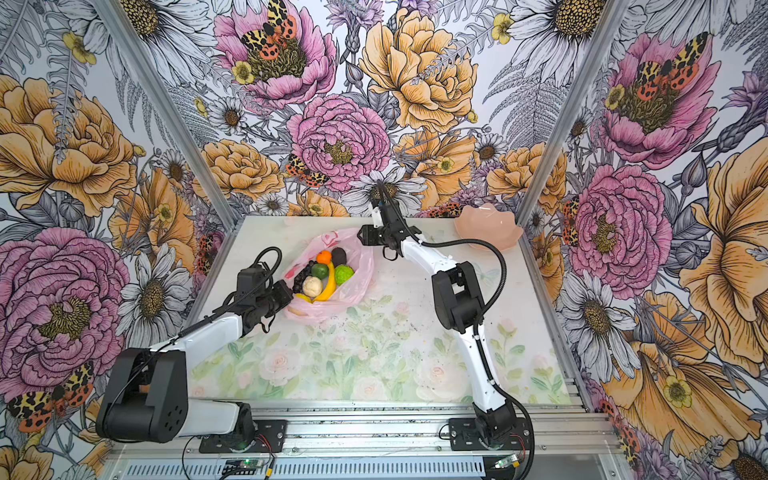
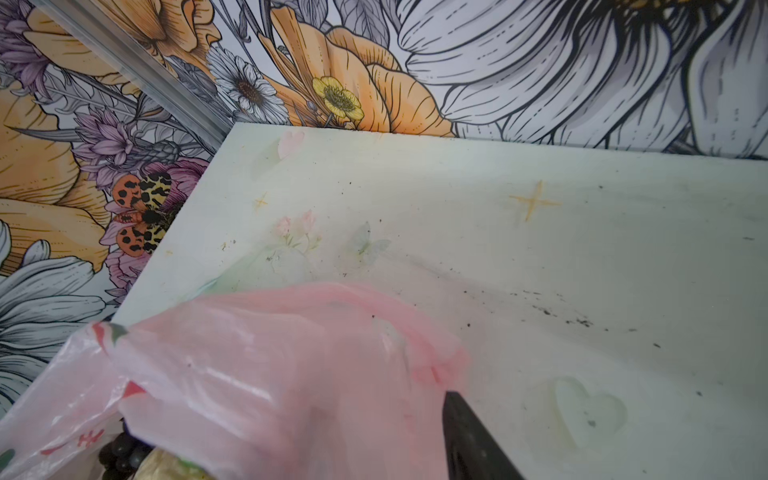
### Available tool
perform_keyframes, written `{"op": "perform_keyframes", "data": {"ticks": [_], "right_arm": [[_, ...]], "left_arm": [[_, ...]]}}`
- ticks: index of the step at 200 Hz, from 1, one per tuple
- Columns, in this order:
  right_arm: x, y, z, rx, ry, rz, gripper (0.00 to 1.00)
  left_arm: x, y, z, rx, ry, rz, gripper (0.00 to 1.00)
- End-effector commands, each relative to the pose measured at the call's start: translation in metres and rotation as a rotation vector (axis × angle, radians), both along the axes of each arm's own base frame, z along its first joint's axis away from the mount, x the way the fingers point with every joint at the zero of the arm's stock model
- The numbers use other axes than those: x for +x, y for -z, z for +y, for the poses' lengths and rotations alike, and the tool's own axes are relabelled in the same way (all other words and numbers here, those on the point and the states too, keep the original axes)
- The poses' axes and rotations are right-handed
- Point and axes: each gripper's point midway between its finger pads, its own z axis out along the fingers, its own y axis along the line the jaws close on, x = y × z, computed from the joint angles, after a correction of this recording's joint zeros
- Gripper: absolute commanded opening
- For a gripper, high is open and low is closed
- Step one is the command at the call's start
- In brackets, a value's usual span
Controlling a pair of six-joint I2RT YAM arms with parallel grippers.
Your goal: Take the fake fruits out of the plastic bag
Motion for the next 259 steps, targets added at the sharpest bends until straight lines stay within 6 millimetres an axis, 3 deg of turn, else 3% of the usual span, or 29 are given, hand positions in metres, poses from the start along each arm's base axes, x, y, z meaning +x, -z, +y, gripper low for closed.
{"op": "perform_keyframes", "data": {"ticks": [1,41,69,96,141,170,201,224,259], "right_arm": [[-0.013,-0.027,-0.013,-0.005,0.029,-0.01,0.57],[-0.052,-0.04,-0.03,-0.059,0.05,-0.007,0.62],[-0.078,-0.022,-0.038,-0.119,0.079,0.03,0.66],[-0.094,-0.008,-0.026,-0.155,0.065,0.047,0.67],[-0.09,0.026,-0.008,-0.231,0.096,0.112,0.66],[-0.085,0.047,-0.021,-0.321,0.136,0.132,0.6],[-0.093,0.073,-0.036,-0.408,0.143,0.16,0.54],[-0.093,0.08,-0.048,-0.448,0.154,0.163,0.52],[-0.091,0.072,-0.051,-0.466,0.14,0.151,0.55]], "left_arm": [[-0.003,0.009,0.005,0.034,-0.016,0.005,0.0],[-0.004,0.008,0.003,0.053,0.01,-0.003,0.0],[-0.006,0.006,0.006,0.082,0.015,-0.019,0.0],[-0.011,0.011,0.007,0.082,0.016,-0.01,0.0],[-0.016,0.015,0.001,0.04,0.024,-0.017,0.0],[-0.016,0.014,0.001,0.041,0.026,-0.025,0.0],[-0.014,0.013,0.003,0.063,0.028,-0.033,0.0],[-0.011,0.009,0.007,0.084,0.017,-0.042,0.0],[0.0,-0.007,0.019,0.07,-0.023,-0.101,0.0]]}}
